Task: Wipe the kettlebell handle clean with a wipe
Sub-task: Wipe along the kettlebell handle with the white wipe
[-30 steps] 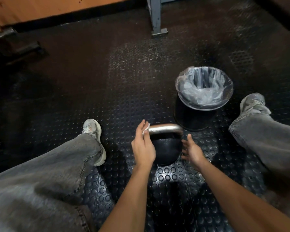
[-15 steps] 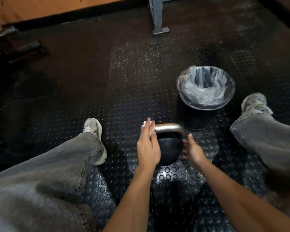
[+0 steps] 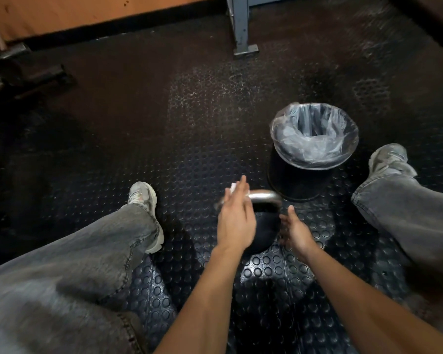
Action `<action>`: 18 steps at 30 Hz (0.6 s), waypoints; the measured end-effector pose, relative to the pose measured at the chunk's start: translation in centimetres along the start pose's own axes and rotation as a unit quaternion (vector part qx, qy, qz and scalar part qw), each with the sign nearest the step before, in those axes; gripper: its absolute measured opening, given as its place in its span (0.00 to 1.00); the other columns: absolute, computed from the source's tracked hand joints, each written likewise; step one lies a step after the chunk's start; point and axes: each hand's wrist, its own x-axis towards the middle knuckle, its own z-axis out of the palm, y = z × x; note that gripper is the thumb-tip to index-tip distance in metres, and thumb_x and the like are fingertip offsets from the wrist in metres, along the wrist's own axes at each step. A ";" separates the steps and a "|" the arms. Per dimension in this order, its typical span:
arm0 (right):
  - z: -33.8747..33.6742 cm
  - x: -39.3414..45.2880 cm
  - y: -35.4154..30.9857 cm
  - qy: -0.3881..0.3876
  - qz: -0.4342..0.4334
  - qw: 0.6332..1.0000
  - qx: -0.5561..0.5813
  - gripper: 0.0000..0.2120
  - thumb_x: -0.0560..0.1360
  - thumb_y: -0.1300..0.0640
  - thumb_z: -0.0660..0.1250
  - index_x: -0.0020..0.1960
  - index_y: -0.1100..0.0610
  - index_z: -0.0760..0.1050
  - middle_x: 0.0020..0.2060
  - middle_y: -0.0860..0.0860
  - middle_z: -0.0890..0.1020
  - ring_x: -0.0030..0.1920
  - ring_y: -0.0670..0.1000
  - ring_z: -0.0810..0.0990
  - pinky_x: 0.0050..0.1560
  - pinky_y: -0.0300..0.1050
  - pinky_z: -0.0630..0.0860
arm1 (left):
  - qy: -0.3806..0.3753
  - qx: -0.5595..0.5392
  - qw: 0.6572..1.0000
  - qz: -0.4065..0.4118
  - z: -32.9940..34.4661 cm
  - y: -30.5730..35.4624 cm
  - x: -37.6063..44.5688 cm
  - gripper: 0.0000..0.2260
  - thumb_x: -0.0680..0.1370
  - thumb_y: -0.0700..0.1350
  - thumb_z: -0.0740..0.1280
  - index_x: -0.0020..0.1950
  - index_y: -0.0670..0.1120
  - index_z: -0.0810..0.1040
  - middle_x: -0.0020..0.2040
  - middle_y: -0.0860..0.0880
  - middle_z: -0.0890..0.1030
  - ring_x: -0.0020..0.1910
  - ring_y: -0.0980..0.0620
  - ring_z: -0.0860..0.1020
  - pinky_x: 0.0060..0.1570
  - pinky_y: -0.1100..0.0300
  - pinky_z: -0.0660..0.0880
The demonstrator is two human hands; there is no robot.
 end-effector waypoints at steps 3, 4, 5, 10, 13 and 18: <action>-0.1 -0.2 0.0 -0.002 0.001 1.000 0.002 0.26 0.82 0.35 0.50 0.62 0.52 0.75 0.53 0.46 0.80 0.58 0.52 0.78 0.49 0.49 0.74 | 0.029 -0.031 0.999 -0.006 0.4 -0.4 -2.0 0.23 0.86 0.49 0.53 0.80 0.60 0.52 0.78 0.58 0.64 0.78 0.56 0.47 0.75 0.50 0.59; -0.2 -0.1 0.0 -0.004 0.002 1.000 0.000 0.26 0.82 0.36 0.49 0.63 0.52 0.74 0.51 0.45 0.79 0.57 0.52 0.77 0.52 0.50 0.73 | 0.057 -0.048 0.997 -0.025 0.4 -0.9 -2.3 0.23 0.86 0.48 0.53 0.80 0.60 0.51 0.78 0.57 0.64 0.79 0.55 0.49 0.75 0.50 0.59; -0.2 0.0 0.0 -0.006 0.003 1.000 -0.005 0.26 0.83 0.36 0.48 0.64 0.52 0.74 0.51 0.45 0.79 0.57 0.52 0.76 0.55 0.51 0.73 | 0.081 -0.061 0.994 -0.045 0.4 -1.4 -2.3 0.23 0.86 0.48 0.54 0.80 0.60 0.51 0.77 0.57 0.66 0.79 0.53 0.51 0.76 0.50 0.59; -0.3 0.3 0.2 -0.001 0.000 1.000 -0.016 0.23 0.83 0.36 0.48 0.58 0.50 0.74 0.47 0.41 0.79 0.49 0.46 0.78 0.58 0.52 0.73 | 0.084 -0.040 0.990 -0.101 -0.3 -1.0 1.2 0.25 0.85 0.48 0.53 0.82 0.53 0.52 0.72 0.54 0.74 0.76 0.44 0.66 0.73 0.43 0.66; -0.3 0.6 0.3 0.004 -0.003 1.000 -0.013 0.27 0.81 0.34 0.49 0.55 0.52 0.78 0.47 0.45 0.81 0.44 0.46 0.77 0.49 0.49 0.73 | 0.016 0.036 0.999 -0.031 -0.1 1.0 1.5 0.25 0.85 0.48 0.54 0.82 0.52 0.53 0.72 0.53 0.74 0.78 0.46 0.61 0.75 0.44 0.63; -0.7 1.0 0.8 0.004 0.002 1.000 -0.024 0.35 0.79 0.29 0.51 0.69 0.55 0.74 0.63 0.48 0.79 0.56 0.52 0.78 0.53 0.50 0.73 | 0.001 -0.001 1.000 0.013 -0.1 0.3 -2.0 0.24 0.86 0.50 0.53 0.81 0.57 0.52 0.75 0.56 0.69 0.80 0.51 0.55 0.73 0.50 0.63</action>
